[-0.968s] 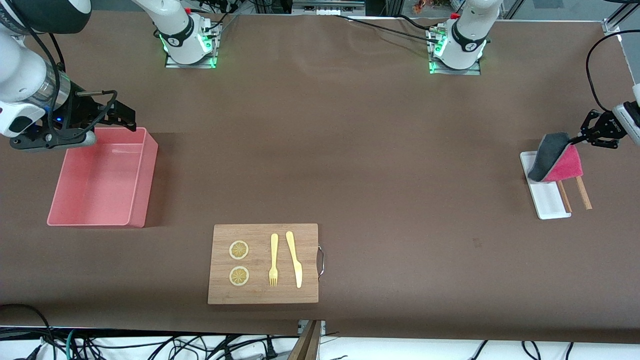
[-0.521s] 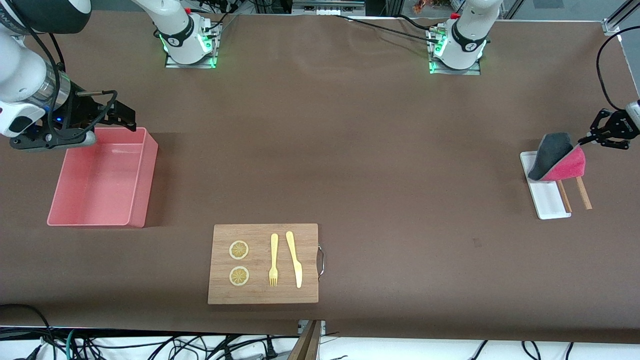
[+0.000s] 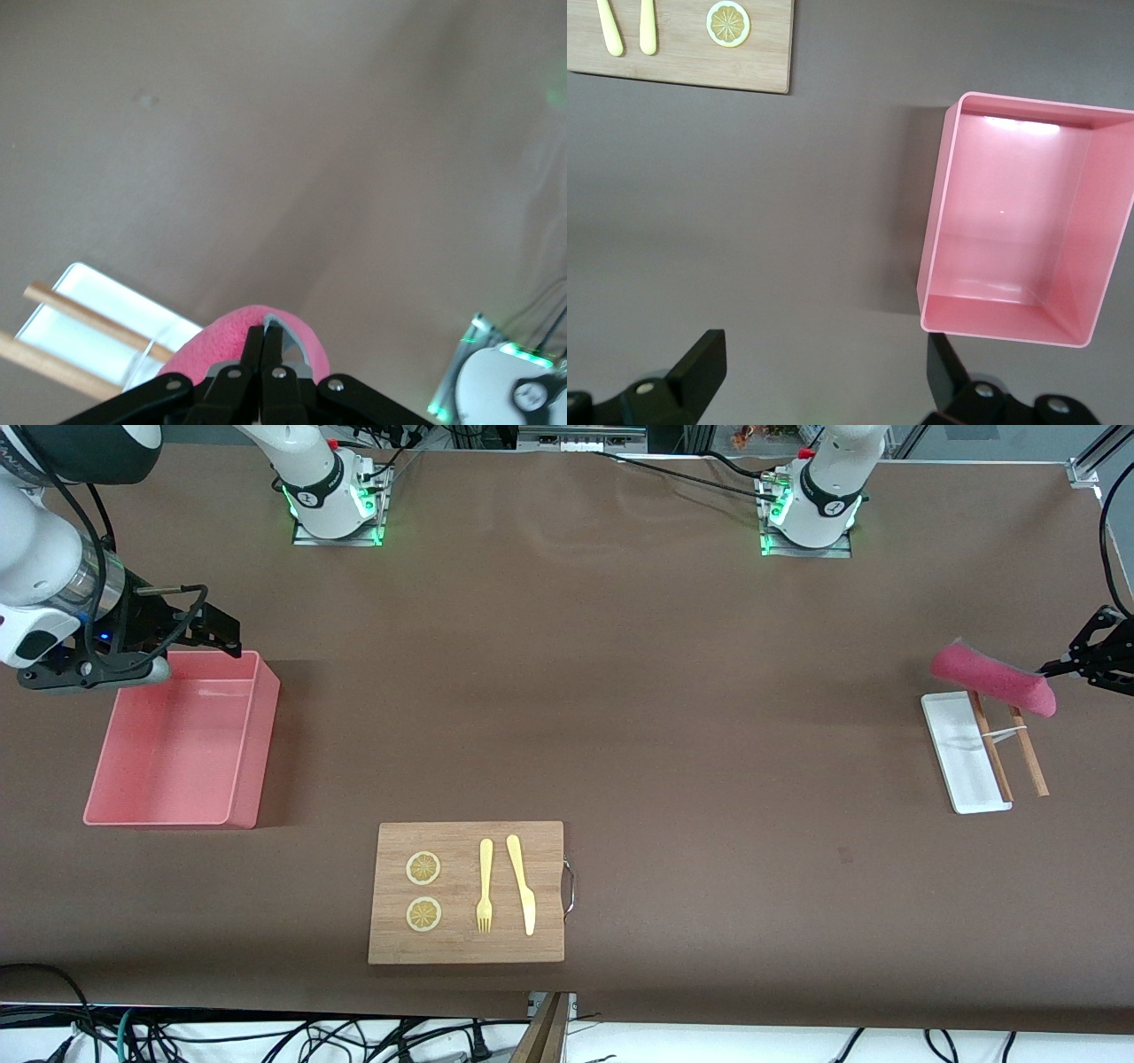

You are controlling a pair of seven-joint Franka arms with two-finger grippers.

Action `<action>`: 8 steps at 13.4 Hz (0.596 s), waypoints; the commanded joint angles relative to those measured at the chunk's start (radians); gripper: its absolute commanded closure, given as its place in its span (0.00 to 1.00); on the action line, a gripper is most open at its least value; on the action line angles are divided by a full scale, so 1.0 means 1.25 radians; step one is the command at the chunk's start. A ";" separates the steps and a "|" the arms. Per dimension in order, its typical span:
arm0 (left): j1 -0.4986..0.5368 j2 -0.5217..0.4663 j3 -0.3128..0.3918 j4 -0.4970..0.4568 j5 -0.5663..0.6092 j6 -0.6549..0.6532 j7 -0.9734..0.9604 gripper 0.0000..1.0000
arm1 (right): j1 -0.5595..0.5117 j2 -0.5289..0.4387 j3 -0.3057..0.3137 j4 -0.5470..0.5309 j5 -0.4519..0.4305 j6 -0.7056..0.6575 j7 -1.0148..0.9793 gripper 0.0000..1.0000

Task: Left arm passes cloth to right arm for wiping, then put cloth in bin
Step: 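Lift the cloth with the left gripper and carry it toward the table middle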

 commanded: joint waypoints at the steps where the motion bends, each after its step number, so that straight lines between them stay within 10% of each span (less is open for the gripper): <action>1: 0.001 0.008 -0.094 0.083 0.038 -0.077 -0.190 1.00 | -0.006 0.000 0.006 0.014 -0.002 -0.007 -0.013 0.00; 8: -0.112 0.025 -0.281 0.113 0.039 -0.075 -0.594 1.00 | -0.011 0.004 0.005 0.014 -0.010 -0.002 -0.014 0.00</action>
